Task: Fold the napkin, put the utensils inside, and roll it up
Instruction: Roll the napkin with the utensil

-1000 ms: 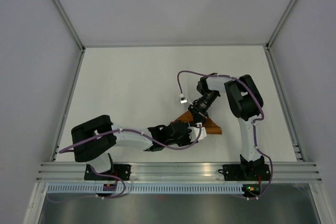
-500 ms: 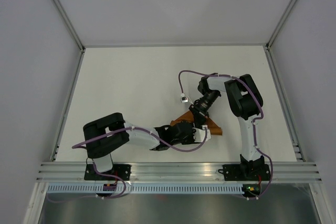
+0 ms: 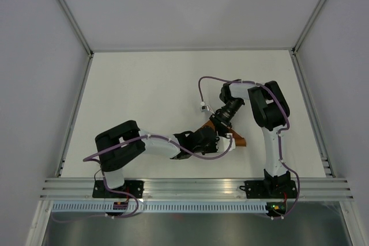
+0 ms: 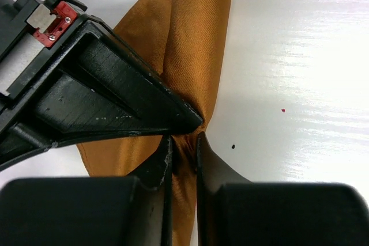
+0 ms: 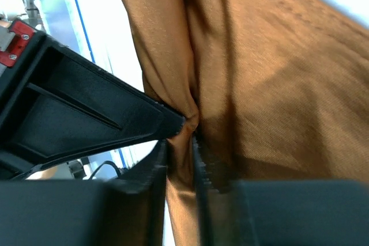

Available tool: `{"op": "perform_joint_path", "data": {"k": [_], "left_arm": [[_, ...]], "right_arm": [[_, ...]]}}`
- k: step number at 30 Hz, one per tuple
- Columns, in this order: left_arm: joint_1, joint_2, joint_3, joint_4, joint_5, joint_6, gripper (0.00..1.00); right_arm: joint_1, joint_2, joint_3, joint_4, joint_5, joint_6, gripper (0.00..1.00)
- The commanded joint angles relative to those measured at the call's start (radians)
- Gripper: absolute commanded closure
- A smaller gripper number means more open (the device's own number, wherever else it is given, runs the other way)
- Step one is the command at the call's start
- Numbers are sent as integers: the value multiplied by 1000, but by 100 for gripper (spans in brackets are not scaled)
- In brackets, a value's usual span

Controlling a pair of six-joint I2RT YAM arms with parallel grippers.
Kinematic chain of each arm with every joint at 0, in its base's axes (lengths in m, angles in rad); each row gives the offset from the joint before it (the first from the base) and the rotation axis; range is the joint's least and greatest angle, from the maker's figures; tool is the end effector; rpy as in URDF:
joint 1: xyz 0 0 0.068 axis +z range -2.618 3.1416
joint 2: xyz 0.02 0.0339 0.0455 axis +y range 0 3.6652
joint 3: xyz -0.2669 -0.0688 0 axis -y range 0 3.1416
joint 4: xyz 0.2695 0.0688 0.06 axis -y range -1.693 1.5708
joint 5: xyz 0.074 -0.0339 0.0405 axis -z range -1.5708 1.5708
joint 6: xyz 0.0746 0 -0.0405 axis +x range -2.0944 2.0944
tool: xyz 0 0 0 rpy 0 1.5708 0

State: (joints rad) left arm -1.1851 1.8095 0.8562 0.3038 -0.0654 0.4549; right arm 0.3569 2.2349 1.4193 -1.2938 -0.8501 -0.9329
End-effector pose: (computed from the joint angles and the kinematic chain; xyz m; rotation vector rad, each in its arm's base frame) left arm 0.1574 -0.3746 0.0981 1.6118 1.5537 -0.3282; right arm 0.3081 0.1747 0.0628 1.2867 -2.2441 -1.3153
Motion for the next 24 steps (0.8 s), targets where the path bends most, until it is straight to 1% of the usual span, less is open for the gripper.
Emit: {"op": "perform_joint_path", "data": {"k": [1, 2, 3, 6, 9, 11, 12, 15, 17, 18, 19, 21, 23, 24], "left_arm": [[22, 45, 30, -164, 142, -39, 98], [27, 54, 36, -196, 159, -44, 98], [38, 56, 50, -209, 194, -48, 98], [70, 60, 63, -232, 268, -94, 98], [102, 62, 70, -236, 328, -128, 98], [119, 62, 75, -238, 378, -150, 98], [136, 63, 75, -235, 391, -166, 98], [166, 74, 78, -230, 452, -209, 98], [194, 85, 81, -230, 510, -232, 98], [205, 91, 90, -238, 536, -258, 98], [217, 112, 98, -245, 561, -269, 98], [252, 137, 132, -284, 640, -304, 98], [280, 171, 151, -298, 708, -324, 98], [288, 189, 171, -337, 726, -347, 98]], "right_arm": [[-18, 26, 21, 174, 143, -38, 70], [-22, 8, 33, 171, 135, -32, 66], [-29, -6, 39, 169, 117, -29, 60], [-61, -69, 70, 154, 83, -8, 52], [-128, -126, 115, 142, 39, 25, 48], [-163, -162, 154, 143, 14, 57, 47], [-205, -173, 164, 163, 2, 109, 47], [-274, -213, 190, 194, -55, 178, 47], [-343, -254, 184, 218, -93, 198, 47], [-355, -271, 181, 212, -102, 171, 47], [-408, -309, 164, 211, -107, 149, 47], [-443, -365, 124, 229, -104, 94, 47], [-449, -473, 18, 278, -70, 80, 47], [-447, -560, -79, 356, -57, 80, 46]]}}
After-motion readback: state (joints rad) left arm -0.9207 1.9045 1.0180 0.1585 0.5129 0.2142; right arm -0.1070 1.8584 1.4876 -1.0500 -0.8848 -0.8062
